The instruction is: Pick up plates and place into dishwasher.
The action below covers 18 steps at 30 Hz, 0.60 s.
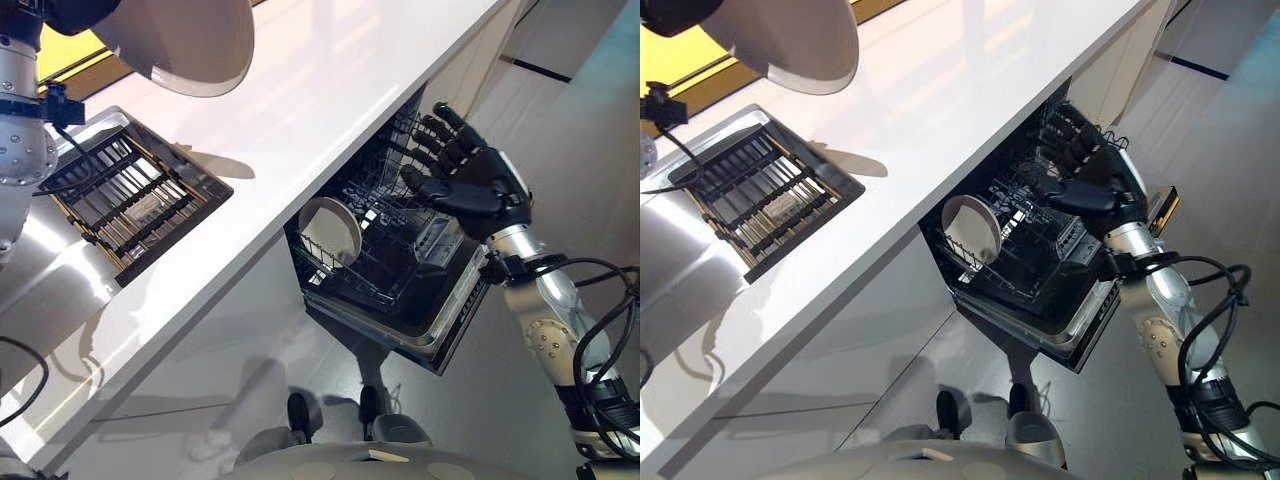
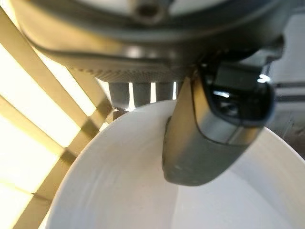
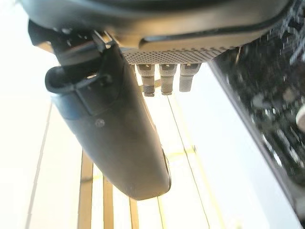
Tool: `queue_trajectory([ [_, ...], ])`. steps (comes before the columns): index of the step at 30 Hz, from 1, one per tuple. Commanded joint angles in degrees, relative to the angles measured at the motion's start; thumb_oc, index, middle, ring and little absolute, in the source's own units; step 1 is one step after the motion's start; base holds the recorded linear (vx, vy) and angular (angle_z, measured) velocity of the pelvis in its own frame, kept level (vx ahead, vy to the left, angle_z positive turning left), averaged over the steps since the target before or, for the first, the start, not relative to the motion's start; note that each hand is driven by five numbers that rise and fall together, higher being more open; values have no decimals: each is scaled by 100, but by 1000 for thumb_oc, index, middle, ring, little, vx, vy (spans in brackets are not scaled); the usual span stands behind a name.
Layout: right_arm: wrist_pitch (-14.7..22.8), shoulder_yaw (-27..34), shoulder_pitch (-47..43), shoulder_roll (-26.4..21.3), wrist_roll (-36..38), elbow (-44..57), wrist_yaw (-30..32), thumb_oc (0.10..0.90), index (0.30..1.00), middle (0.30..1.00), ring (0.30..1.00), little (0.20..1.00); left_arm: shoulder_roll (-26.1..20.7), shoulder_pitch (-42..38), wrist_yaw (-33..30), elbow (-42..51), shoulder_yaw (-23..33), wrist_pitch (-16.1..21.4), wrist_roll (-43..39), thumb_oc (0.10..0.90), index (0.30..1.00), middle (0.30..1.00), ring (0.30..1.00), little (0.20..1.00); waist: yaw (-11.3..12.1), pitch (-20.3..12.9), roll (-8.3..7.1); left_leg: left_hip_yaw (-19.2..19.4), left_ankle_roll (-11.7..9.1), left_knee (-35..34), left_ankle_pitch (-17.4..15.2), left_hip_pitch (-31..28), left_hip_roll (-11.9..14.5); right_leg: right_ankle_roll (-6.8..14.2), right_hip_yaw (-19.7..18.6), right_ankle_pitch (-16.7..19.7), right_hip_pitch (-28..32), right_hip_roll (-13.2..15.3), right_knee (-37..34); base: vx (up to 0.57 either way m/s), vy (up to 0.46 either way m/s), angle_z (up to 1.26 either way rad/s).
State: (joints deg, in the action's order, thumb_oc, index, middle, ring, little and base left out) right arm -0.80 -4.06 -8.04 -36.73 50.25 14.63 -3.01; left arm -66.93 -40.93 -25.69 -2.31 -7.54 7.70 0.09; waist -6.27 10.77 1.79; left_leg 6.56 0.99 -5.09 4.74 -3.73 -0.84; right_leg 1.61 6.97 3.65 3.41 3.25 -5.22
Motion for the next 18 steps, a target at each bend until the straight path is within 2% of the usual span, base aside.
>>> queue_trajectory([
  [1, 417, 80, -717, 83, 298, 716, -99, 800, 900, 900, 900, 900, 150, -938, -552, -61, -85, 260, 106, 100, 300, 300, 300, 200, 27, -869, 17, 65, -367, 9, -514, -242, 53, 501, 107, -117, 169, 90, 40, -7, -16, -5],
  [14, 364, -275, -1179, 577, 198, 847, -249, 800, 900, 900, 900, 900, 1197, -1191, -420, -99, -672, 191, 558, 100, 300, 300, 300, 200, -181, -883, 1, 241, -349, 9, -444, -296, 104, 448, -120, -19, 117, 10, 42, -15, 0, -9],
  [18, 335, -439, -1328, 816, 156, 849, -222, 800, 900, 900, 900, 900, 1646, -1091, -368, -189, -833, 128, 710, 100, 300, 300, 300, 200, -236, -897, -10, 263, -343, 9, -499, -342, 126, 451, -184, -54, 135, -4, 33, -2, 2, -15],
])
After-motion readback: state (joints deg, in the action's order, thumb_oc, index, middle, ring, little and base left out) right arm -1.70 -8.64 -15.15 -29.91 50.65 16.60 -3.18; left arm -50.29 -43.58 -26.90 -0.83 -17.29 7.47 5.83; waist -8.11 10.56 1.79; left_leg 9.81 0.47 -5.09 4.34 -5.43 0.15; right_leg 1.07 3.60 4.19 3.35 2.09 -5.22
